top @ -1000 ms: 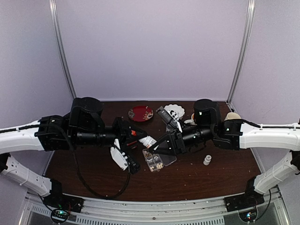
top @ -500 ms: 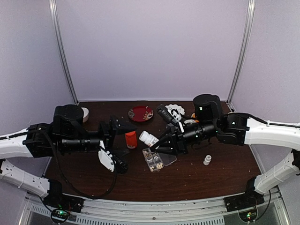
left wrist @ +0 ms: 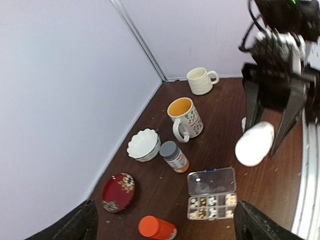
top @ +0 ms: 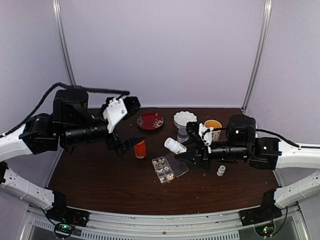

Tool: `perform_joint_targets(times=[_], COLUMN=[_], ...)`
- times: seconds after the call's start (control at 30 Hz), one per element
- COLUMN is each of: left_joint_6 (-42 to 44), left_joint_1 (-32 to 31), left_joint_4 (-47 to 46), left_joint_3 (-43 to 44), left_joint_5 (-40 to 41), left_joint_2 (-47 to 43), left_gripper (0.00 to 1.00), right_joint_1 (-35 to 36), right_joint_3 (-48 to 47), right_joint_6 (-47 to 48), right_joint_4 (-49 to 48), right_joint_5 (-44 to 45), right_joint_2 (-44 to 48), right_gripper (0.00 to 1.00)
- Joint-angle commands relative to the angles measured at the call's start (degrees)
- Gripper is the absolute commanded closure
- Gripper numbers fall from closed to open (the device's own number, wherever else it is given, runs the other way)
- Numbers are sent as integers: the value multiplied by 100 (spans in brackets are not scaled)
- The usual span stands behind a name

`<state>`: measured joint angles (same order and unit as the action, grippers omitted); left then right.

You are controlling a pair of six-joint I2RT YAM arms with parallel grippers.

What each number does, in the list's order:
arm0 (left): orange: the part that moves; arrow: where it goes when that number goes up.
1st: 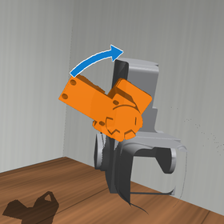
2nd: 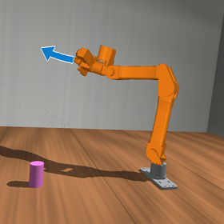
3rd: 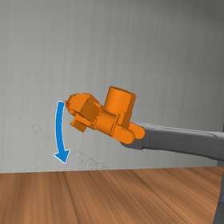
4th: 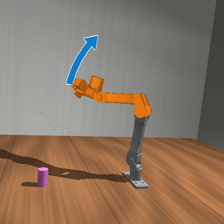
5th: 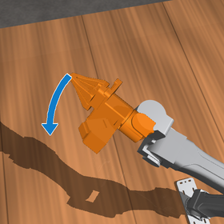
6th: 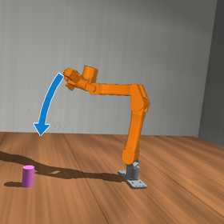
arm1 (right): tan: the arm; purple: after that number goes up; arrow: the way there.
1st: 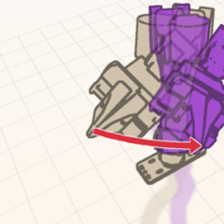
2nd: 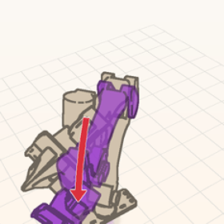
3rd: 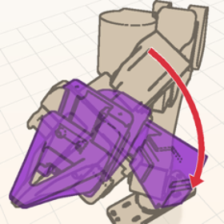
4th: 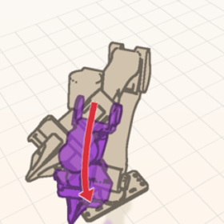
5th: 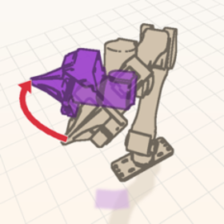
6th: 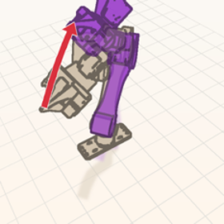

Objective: Sort the pills into containers
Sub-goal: Screw the lid of the pill bottle onto the pill bottle.

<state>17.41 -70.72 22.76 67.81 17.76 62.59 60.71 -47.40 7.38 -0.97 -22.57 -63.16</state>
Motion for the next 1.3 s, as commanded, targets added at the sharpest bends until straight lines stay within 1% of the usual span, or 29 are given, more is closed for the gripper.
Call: perform_joint_targets(times=[0.0, 0.1, 0.23, 0.4, 0.5, 0.67, 0.77, 0.9, 0.93, 1.07, 1.27], left_joint_6=[-2836, -3641, -4834, -5976, -6475, -6931, -7024, -7083, -7084, -7120, -7129], left_joint_1=[329, 541, 936, 1048, 1053, 1052, 1051, 1052, 1051, 1056, 1057], left_joint_4=[683, 351, 422, 755, 685, 179, -2, 48, 50, 55, 53], left_joint_3=[598, 521, 643, 765, 725, 354, 214, 191, 189, 180, 180], left_joint_5=[-663, -1706, -2795, -3210, -3538, -3805, -3874, -3865, -3873, -3850, -3867], left_joint_2=[207, 150, 232, 436, 538, 384, 286, 293, 298, 318, 324], left_gripper=[2, 3, 7, 13, 15, 19, 23, 37, 38, 38, 33], right_joint_1=[258, 558, 798, 1067, 1175, 1288, 1351, 1427, 1454, 1516, 1567], right_joint_3=[273, 345, 386, 153, 1, -189, -279, -429, -486, -639, -758], right_joint_6=[1065, 1674, 2056, 2459, 2686, 2801, 2859, 2928, 2947, 3010, 3046], right_joint_4=[-1163, -1462, -1858, -1772, -1723, -1734, -1705, -1580, -1538, -1432, -1333], right_joint_5=[1564, 2341, 2805, 2960, 3003, 3092, 3108, 3109, 3108, 3152, 3219], right_joint_2=[188, 199, 147, -16, -162, -401, -504, -660, -700, -870, -1020], right_gripper=[100, 100, 100, 100, 100, 100, 100, 100, 100, 100, 100])
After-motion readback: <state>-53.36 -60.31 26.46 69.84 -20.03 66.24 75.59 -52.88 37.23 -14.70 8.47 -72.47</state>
